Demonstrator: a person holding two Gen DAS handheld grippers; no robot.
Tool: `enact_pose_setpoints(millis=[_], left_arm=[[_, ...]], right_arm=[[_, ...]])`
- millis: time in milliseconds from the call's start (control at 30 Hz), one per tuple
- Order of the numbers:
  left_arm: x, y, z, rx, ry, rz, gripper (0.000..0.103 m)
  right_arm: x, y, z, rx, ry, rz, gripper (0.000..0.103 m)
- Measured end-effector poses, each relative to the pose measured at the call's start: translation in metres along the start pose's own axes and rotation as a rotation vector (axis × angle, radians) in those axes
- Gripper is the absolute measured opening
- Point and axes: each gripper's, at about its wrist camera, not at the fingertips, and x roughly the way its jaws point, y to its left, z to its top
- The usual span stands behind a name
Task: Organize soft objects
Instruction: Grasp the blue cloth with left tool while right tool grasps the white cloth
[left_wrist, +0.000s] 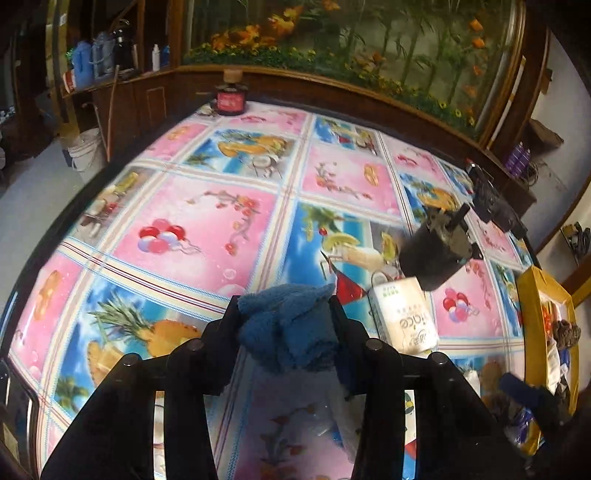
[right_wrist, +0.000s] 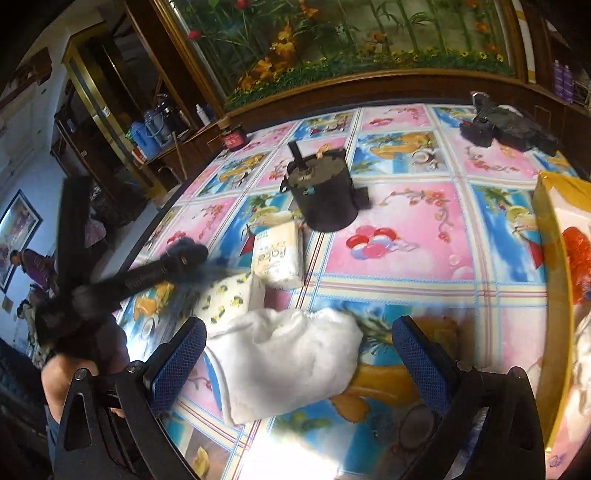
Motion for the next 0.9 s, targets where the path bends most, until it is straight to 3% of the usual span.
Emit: enact_pose_setpoints(millis=[167,300,367,400,500,600,767,900], left_arm=[[0.0,0.001,0.003,-0.014,0.003,-0.019,0.041],[-0.001,-0.001,0.004,-0.015,0.001,-0.044,0.041],[-0.004,-0.004,0.003,-0.005,-0.008,-0.053,0.041],[-0.005,-0.005,0.003,-0.001,-0.012,-0.056,0.041],[-0.007,-0.011,0.002,0.018,-0.02,-0.065,0.041],[-0.01,-0.016,0.001,0.035,-0.031,-0.078,0.041],[-0.019,-0.027,-0.002,0.067,-0.064,-0.101,0.041],[-0.024,-0.037,-0.006,0.104,-0.087,-0.123,0.041]], right_arm=[[0.019,0.014,-0.008,-0.072,0.062,0.034,0.102],[0.03,0.028,-0.013,-0.168,0.083,-0.009,0.101],[0.031,0.025,-0.014,-0.162,0.078,-0.031,0.08],[0.032,0.022,-0.013,-0.151,0.083,-0.025,0.06],[0.03,0.007,-0.01,-0.089,0.094,0.02,0.024],[0.022,-0.004,-0.009,-0.046,0.073,0.04,0.019],[-0.001,-0.004,-0.005,-0.053,-0.026,0.003,0.019],[-0.006,-0.009,-0.007,-0.04,-0.042,-0.012,0.02]])
